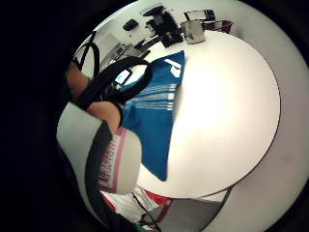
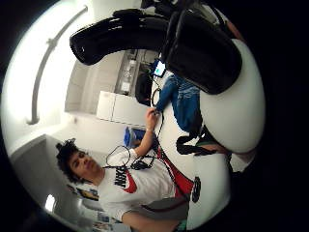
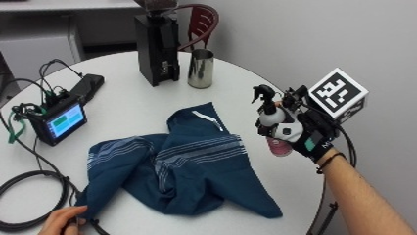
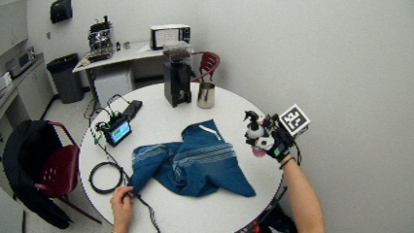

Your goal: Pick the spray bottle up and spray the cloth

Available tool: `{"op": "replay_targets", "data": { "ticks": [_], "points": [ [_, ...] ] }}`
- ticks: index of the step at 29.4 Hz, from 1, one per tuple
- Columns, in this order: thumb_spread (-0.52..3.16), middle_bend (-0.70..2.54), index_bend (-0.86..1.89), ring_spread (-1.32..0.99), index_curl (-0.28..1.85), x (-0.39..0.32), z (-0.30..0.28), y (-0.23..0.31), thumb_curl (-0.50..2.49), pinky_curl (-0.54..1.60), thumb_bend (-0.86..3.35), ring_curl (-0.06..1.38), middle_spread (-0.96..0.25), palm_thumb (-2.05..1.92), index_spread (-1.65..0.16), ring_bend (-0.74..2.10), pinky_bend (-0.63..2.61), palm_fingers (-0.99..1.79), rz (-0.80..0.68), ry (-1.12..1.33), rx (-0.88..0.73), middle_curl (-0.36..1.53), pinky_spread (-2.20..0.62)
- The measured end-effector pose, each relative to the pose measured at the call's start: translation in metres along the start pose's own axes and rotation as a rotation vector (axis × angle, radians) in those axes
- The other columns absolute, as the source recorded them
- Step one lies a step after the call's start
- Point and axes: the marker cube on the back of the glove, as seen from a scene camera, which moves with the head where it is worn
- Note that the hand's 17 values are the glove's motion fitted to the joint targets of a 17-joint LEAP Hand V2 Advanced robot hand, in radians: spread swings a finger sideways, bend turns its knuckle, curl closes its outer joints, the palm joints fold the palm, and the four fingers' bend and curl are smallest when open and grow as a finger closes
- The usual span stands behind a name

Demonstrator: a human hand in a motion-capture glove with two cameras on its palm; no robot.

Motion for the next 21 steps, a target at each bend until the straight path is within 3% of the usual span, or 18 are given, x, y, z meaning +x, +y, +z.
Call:
{"op": "replay_targets", "data": {
  "ticks": [8, 15, 21],
  "points": [
    [0.68, 0.36, 0.06, -0.13, 0.17, 0.021, 0.035, 0.016, 0.58, 0.38, -0.03, 0.44, -0.11, 1.01, -0.22, 0.59, 0.42, 1.04, 0.073, 0.067, -0.214, 0.47, 0.01],
    [0.66, 0.35, 0.06, -0.13, 0.16, -0.022, 0.013, 0.004, 0.61, 0.38, -0.03, 0.44, -0.11, 1.0, -0.21, 0.6, 0.44, 1.05, 0.072, 0.167, -0.268, 0.48, -0.01],
    [0.66, 0.36, 0.06, -0.12, 0.16, 0.012, 0.041, 0.02, 0.62, 0.38, -0.03, 0.45, -0.1, 0.98, -0.2, 0.61, 0.44, 1.05, 0.138, 0.155, -0.341, 0.49, -0.01]
  ]
}}
